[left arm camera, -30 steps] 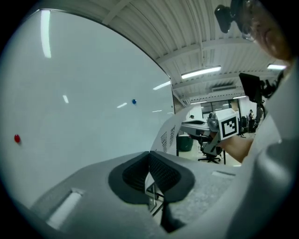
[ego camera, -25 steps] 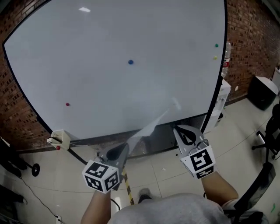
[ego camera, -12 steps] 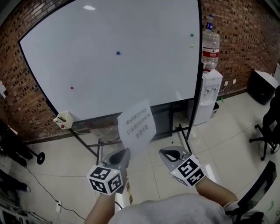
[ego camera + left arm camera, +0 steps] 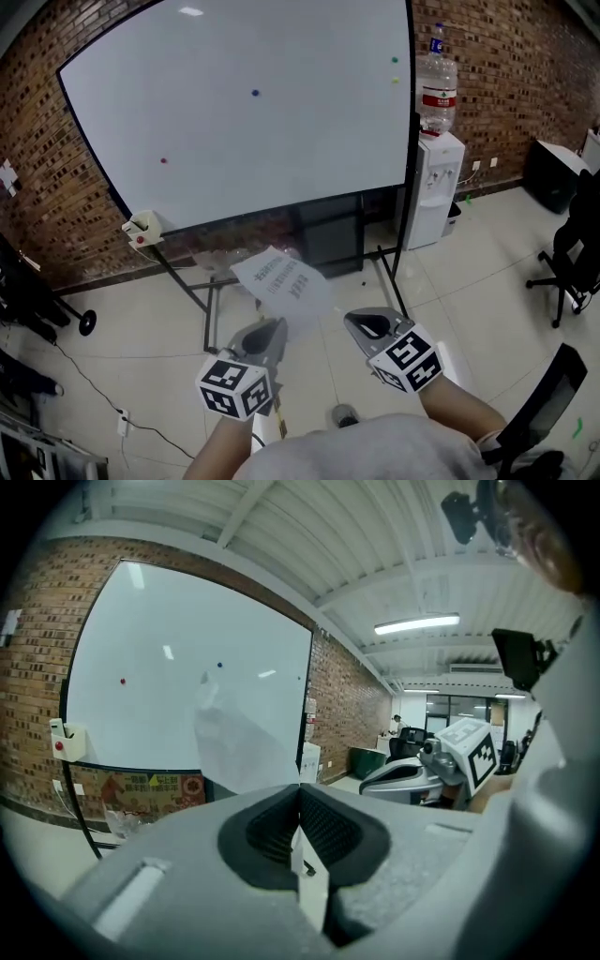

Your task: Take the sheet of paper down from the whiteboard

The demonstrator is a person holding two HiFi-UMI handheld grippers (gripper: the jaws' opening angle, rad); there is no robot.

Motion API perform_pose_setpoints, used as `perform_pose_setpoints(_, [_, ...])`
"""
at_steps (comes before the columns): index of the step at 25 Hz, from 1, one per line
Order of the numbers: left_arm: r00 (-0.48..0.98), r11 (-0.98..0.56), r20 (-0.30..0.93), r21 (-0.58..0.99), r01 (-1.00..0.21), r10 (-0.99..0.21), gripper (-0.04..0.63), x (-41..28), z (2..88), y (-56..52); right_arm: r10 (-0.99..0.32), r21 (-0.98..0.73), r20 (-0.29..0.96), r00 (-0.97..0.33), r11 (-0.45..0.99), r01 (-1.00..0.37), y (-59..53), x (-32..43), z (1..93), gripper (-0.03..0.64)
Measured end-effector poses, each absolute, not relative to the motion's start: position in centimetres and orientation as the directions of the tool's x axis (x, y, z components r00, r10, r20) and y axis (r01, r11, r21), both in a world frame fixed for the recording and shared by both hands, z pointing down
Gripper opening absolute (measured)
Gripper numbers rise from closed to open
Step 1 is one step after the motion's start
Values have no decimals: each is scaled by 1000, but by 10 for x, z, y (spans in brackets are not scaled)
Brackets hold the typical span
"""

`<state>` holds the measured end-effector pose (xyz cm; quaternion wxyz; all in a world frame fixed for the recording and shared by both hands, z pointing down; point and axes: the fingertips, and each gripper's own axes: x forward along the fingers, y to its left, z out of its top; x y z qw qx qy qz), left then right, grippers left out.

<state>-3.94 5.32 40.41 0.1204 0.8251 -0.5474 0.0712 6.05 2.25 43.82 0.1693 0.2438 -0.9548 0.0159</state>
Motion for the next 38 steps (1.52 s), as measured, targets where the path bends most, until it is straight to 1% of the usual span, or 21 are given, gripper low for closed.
perform_pose_setpoints(3, [397,-376,255,127,-918,-882,2,-15,405,93,-446,51,340,-828,888,-457,58,79,436,2])
perform_pose_setpoints(8, [367,-356,244,91,-930,-898,2,27,390,149,-424,81,311,-850,904,-421,109,112,415,2])
perform_pose_setpoints(12, [335,-332,231,53,-942,-914,2,44,380,174,-400,86,289,-870,916,-393,130,122,398,2])
perform_pose_setpoints(17, [330,-324,226,63,-944,-917,2,72,381,203,-374,87,295,-879,927,-365,161,144,395,2])
perform_pose_setpoints(23, [345,-338,235,73,-938,-909,2,104,383,226,-362,93,302,-882,932,-351,185,167,392,2])
perform_pose_setpoints(27, [342,-337,231,62,-939,-911,2,113,377,233,-361,111,299,-883,932,-344,193,175,387,0])
perform_pose_setpoints(38, [343,-343,248,47,-938,-906,2,131,372,236,-351,84,288,-891,936,-341,195,189,386,1])
